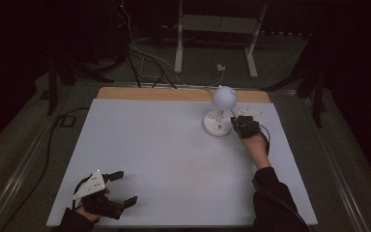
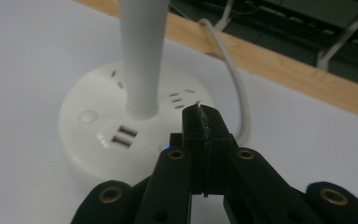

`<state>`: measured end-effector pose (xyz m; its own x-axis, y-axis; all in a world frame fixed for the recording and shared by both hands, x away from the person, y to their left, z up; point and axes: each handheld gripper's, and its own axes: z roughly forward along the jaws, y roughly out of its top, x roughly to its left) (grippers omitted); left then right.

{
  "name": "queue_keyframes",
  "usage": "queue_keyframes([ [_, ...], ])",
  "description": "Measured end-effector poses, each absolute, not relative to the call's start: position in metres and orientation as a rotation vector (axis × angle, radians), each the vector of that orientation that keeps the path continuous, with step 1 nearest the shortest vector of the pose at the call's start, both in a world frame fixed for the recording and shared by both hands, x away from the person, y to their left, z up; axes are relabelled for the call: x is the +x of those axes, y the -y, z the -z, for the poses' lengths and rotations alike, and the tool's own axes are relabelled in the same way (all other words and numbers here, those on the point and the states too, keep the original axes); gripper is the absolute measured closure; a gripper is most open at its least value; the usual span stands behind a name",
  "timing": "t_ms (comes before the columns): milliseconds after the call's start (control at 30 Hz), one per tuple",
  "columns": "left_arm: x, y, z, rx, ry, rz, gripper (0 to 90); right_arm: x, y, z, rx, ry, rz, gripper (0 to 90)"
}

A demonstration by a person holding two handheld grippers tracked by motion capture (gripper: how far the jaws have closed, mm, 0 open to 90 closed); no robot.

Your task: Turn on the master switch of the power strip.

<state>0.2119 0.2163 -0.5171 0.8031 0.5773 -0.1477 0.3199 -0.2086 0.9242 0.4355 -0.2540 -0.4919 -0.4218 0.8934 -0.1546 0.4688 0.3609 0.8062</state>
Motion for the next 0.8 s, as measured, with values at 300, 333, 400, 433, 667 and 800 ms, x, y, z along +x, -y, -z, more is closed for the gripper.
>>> queue_keyframes([
  [300,0.212,-0.216,0.517,1.814,-0.688,-0.274,0.3,0.424,0.252,0.497,1.181,-2.076,-0.959,81.9],
  [333,0.212,-0.216,0.517,1.811,-0.689,-0.272,0.3,0.424,0.252,0.497,1.181,-2.076,-0.959,81.9],
  [400,0.211,-0.217,0.516,1.809,-0.688,-0.276,0.3,0.420,0.251,0.497,1.178,-2.088,-0.962,74.2],
  [433,0.211,-0.217,0.516,1.809,-0.688,-0.276,0.3,0.418,0.251,0.497,1.180,-2.093,-0.968,71.5],
  [667,0.211,-0.216,0.516,1.810,-0.688,-0.277,0.3,0.413,0.249,0.492,1.189,-2.121,-1.007,40.3],
  [800,0.211,-0.217,0.516,1.811,-0.687,-0.279,0.3,0.411,0.245,0.489,1.204,-2.137,-1.012,26.8],
])
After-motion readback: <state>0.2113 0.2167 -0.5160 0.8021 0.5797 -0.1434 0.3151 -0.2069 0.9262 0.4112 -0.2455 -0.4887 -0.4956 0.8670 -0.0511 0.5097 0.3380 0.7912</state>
